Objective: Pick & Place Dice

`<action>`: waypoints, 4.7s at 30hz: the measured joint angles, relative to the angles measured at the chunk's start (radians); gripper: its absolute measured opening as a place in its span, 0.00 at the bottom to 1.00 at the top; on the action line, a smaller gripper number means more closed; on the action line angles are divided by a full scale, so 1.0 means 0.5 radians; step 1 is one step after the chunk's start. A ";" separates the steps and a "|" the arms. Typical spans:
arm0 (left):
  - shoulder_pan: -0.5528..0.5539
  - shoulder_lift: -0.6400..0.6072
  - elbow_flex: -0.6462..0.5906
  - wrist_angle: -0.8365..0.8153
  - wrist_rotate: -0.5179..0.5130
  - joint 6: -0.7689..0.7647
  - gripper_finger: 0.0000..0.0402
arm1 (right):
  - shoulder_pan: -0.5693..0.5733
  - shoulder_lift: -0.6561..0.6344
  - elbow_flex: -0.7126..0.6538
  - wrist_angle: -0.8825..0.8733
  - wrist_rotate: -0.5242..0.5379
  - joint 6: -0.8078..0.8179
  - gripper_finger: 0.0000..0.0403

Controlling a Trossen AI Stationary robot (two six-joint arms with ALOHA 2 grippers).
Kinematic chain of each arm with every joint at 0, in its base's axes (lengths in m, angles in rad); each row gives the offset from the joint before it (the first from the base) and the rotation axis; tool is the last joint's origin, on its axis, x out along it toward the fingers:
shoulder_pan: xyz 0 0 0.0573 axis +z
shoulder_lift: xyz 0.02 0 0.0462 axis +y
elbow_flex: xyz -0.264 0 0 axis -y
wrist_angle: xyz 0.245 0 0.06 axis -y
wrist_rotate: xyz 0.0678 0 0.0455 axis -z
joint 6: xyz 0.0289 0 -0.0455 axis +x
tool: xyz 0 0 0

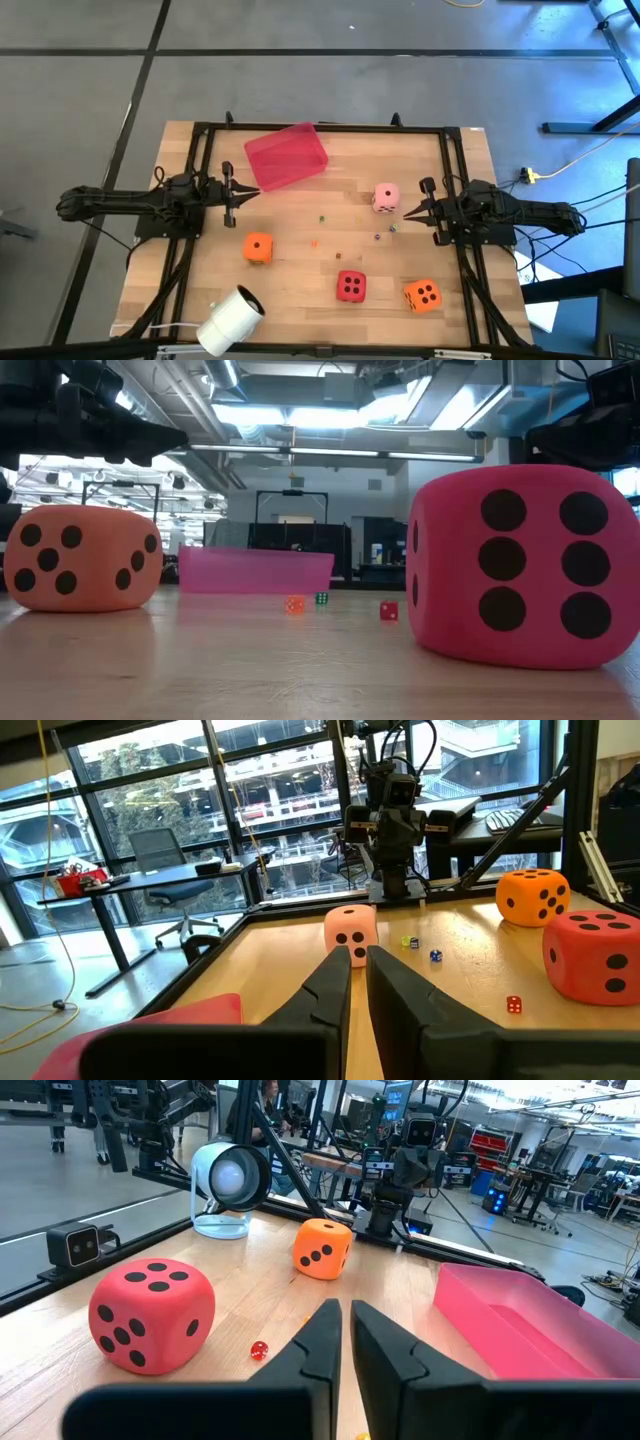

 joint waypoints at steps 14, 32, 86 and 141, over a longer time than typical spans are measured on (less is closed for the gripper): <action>0.000 0.000 0.000 -0.001 0.000 0.000 0.08 | 0.001 0.000 0.000 0.000 0.000 0.000 0.07; 0.000 0.000 0.000 0.000 0.000 0.000 0.08 | 0.001 0.000 0.000 0.001 0.000 0.000 0.07; -0.002 0.090 0.196 0.276 0.087 -0.314 0.25 | 0.001 -0.001 -0.001 0.166 -0.039 0.042 0.07; -0.003 0.903 1.110 -1.144 0.339 -0.170 0.84 | 0.001 0.000 -0.001 0.164 -0.053 -0.002 0.07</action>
